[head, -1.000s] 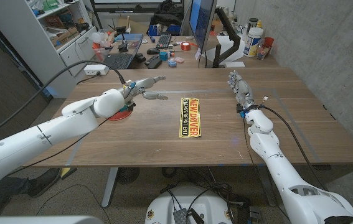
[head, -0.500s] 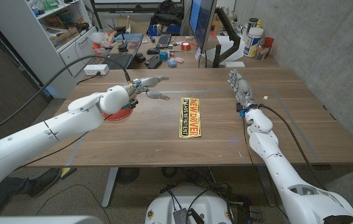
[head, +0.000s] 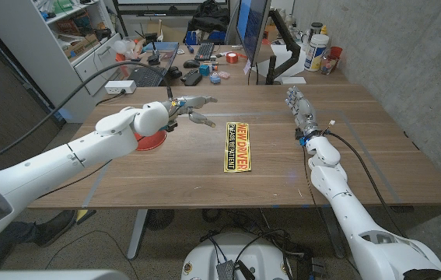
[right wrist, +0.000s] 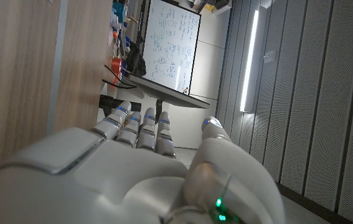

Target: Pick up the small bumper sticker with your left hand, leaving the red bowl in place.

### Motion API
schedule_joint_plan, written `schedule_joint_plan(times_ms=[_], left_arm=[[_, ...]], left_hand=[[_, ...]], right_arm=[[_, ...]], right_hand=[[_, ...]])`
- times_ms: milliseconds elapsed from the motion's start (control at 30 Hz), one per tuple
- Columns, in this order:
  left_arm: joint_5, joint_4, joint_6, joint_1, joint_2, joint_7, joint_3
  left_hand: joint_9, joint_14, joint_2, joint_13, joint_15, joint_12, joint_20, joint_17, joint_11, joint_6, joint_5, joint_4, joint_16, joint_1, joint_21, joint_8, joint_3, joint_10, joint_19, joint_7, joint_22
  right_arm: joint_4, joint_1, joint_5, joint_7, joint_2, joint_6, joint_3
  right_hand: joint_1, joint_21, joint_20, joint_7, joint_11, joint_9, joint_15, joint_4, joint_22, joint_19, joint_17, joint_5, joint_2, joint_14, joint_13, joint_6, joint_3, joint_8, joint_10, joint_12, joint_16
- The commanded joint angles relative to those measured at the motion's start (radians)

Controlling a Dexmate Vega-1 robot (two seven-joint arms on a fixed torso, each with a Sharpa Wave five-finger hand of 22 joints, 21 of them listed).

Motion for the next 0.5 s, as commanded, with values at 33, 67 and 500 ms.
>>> schedule_joint_plan(times_ms=[33, 67, 500], left_arm=[[0.137, 0.021, -0.014, -0.060, -0.043, -0.085, 0.055], [0.140, 0.022, -0.017, -0.062, -0.045, -0.091, 0.056], [0.176, 0.036, -0.023, -0.067, -0.081, -0.115, 0.063]], left_hand=[[0.002, -0.004, -0.008, 0.002, -0.005, 0.006, 0.005, 0.002, -0.008, 0.000, 0.001, 0.001, 0.004, -0.008, -0.001, 0.003, -0.005, -0.001, -0.008, -0.003, 0.005], [0.002, -0.004, -0.009, 0.002, -0.004, 0.006, 0.004, 0.002, -0.008, 0.001, 0.001, 0.001, 0.004, -0.009, -0.001, 0.003, -0.006, -0.001, -0.007, -0.002, 0.005], [0.001, 0.010, -0.016, 0.002, 0.000, 0.013, 0.009, 0.003, 0.009, 0.023, 0.002, 0.007, 0.009, -0.021, 0.001, 0.009, -0.019, 0.016, -0.003, -0.016, 0.006]], right_arm=[[0.006, 0.003, 0.002, -0.002, 0.004, 0.008, 0.001], [0.006, 0.002, 0.002, -0.002, 0.003, 0.008, 0.001], [0.000, -0.004, 0.009, 0.001, 0.002, 0.006, 0.003]], right_hand=[[0.000, -0.003, 0.004, -0.003, 0.000, 0.002, 0.000, -0.004, 0.002, 0.001, 0.003, 0.005, -0.007, 0.008, 0.003, 0.007, -0.003, 0.000, 0.007, -0.002, 0.006], [0.000, -0.003, 0.004, -0.004, 0.000, 0.002, -0.001, -0.004, 0.002, 0.001, 0.003, 0.005, -0.007, 0.008, 0.003, 0.008, -0.004, 0.000, 0.007, -0.002, 0.006], [-0.001, -0.004, 0.005, -0.004, 0.002, 0.002, -0.002, -0.005, 0.002, 0.000, 0.003, 0.005, -0.008, 0.008, 0.003, 0.007, -0.005, 0.000, 0.008, -0.003, 0.006]])
